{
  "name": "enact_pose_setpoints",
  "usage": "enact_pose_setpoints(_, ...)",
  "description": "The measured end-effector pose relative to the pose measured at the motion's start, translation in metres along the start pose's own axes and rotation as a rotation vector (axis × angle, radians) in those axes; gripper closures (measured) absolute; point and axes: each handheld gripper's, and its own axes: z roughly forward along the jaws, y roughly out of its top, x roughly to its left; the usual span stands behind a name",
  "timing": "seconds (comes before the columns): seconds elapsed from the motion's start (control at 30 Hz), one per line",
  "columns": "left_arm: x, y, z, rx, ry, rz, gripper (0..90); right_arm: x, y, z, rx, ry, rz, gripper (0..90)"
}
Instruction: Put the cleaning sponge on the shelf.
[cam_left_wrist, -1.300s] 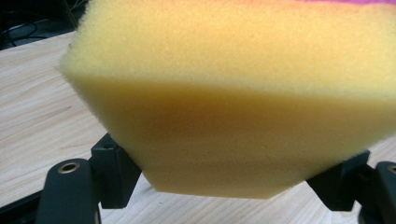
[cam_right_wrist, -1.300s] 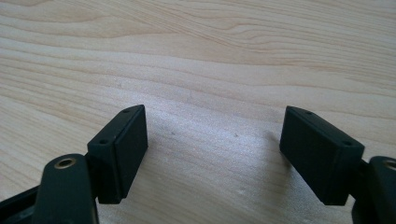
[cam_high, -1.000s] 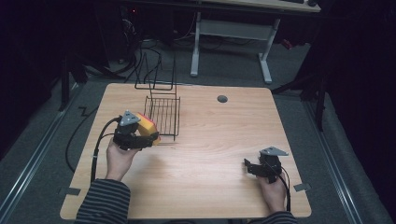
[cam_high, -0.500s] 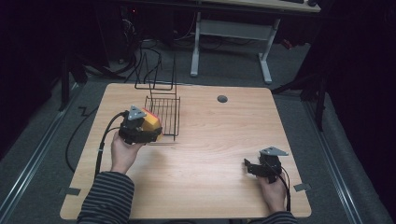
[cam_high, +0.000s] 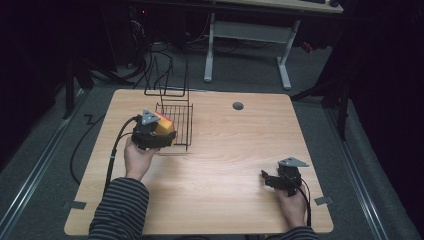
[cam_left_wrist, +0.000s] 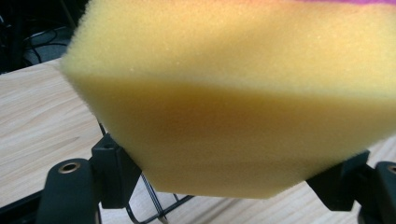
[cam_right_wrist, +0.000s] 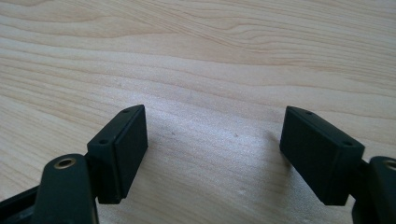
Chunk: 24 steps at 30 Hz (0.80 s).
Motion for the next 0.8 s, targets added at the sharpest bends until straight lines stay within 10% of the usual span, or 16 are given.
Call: enact_pose_setpoints(0.8, 0.005, 0.002, 0.045, 0.055, 0.035, -0.041, 23.7, 0.000, 0.000, 0.000, 0.001, 0.000, -0.002, 23.5)
